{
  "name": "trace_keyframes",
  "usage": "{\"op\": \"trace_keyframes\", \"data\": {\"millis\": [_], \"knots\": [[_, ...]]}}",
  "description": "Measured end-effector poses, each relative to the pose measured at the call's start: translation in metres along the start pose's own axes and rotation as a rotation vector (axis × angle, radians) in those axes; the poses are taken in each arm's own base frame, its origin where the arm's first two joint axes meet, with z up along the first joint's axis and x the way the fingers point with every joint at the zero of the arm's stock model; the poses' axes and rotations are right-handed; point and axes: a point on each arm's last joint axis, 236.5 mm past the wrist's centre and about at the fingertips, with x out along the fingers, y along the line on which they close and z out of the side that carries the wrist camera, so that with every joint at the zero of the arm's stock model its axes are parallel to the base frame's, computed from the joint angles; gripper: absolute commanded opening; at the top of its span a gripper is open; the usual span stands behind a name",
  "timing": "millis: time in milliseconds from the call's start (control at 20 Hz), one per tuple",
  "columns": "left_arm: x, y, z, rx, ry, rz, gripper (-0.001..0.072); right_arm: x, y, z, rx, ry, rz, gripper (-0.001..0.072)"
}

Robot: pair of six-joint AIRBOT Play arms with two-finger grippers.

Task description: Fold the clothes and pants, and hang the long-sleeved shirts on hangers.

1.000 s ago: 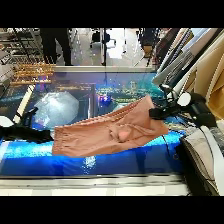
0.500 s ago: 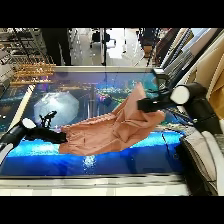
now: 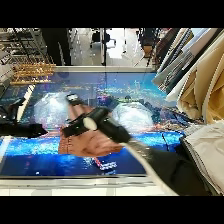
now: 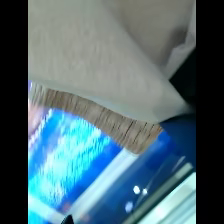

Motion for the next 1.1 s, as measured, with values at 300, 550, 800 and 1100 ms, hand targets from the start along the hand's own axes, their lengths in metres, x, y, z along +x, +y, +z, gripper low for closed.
{"op": "trace_keyframes", "data": {"millis": [300, 550, 800, 1100], "knots": [[-0.014, 0.000, -0.001, -0.016, -0.020, 0.000, 0.0009, -0.013, -0.027, 0.013, 0.024, 0.026, 0.048, 0.0546], [0.034, -0.022, 0.001, 0.021, 0.070, -0.087, 0.0010, -0.117, -0.153, 0.005, 0.173, 0.037, -0.101, 0.0548], [0.109, -0.030, -0.027, 0.081, 0.276, -0.135, 0.0009, -0.129, -0.219, -0.087, 0.421, 0.186, 0.000, 0.0668], [0.138, 0.019, -0.056, 0.039, 0.426, -0.026, 0.0009, -0.071, -0.237, -0.135, 0.587, 0.216, 0.212, 0.0707]]}}
